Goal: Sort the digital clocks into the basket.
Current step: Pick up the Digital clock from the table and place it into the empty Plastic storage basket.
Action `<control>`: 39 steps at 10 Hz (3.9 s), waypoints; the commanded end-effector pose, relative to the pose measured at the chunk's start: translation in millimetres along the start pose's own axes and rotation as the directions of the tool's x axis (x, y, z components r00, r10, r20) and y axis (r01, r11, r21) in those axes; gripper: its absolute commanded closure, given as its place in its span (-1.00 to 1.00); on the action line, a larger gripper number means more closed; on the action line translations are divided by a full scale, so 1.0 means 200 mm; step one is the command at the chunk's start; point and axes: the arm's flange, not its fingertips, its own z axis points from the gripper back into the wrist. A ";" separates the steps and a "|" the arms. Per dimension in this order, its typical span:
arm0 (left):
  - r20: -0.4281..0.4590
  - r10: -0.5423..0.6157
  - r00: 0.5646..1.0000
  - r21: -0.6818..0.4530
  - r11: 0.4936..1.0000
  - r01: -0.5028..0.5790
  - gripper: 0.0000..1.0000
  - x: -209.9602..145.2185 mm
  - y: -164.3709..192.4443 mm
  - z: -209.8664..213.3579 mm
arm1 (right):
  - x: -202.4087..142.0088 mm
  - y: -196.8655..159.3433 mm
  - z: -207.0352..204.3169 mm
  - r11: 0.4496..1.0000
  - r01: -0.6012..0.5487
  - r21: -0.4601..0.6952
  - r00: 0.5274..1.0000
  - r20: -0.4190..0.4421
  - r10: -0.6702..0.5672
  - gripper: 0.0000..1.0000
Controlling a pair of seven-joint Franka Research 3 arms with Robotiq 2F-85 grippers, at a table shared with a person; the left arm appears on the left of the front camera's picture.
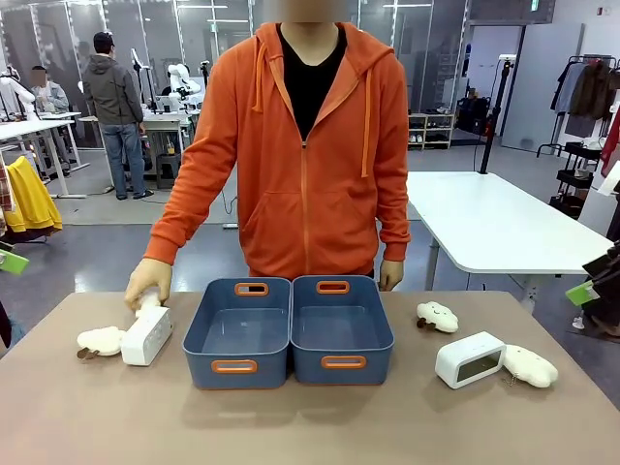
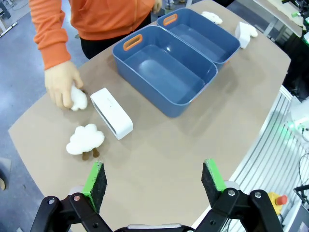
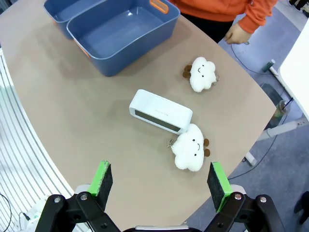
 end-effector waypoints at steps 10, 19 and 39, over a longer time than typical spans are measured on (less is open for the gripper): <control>-0.004 -0.016 1.000 -0.013 1.000 0.016 -1.00 0.01 0.01 0.01 | 0.42 0.03 -0.80 0.559 -0.720 0.411 0.538 -0.178 0.824 -1.00; -0.004 -0.016 1.000 -0.013 1.000 0.016 -1.00 0.01 0.01 0.01 | 0.25 -0.07 -1.38 0.567 -0.698 0.437 0.520 -0.234 0.821 -1.00; -0.004 -0.016 1.000 -0.013 1.000 0.016 -1.00 0.01 0.01 0.01 | 1.76 1.15 -1.45 0.706 -0.683 0.187 0.705 -0.083 0.705 0.29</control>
